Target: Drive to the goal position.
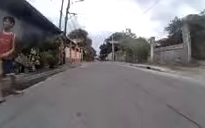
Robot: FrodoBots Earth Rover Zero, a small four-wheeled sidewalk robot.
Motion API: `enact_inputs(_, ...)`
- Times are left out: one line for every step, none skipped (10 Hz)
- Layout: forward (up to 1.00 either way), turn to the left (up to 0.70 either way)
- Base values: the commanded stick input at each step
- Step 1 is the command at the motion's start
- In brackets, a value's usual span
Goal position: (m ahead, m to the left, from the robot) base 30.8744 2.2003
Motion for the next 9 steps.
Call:
enact_inputs(1.0, 0.05)
enact_inputs(1.0, 0.03)
enact_inputs(1.0, -0.15)
enact_inputs(1.0, -0.33)
enact_inputs(1.0, -0.11)
enact_inputs(1.0, 0.05)
enact_inputs(1.0, 0.05)
enact_inputs(1.0, 0.05)
enact_inputs(1.0, 0.05)
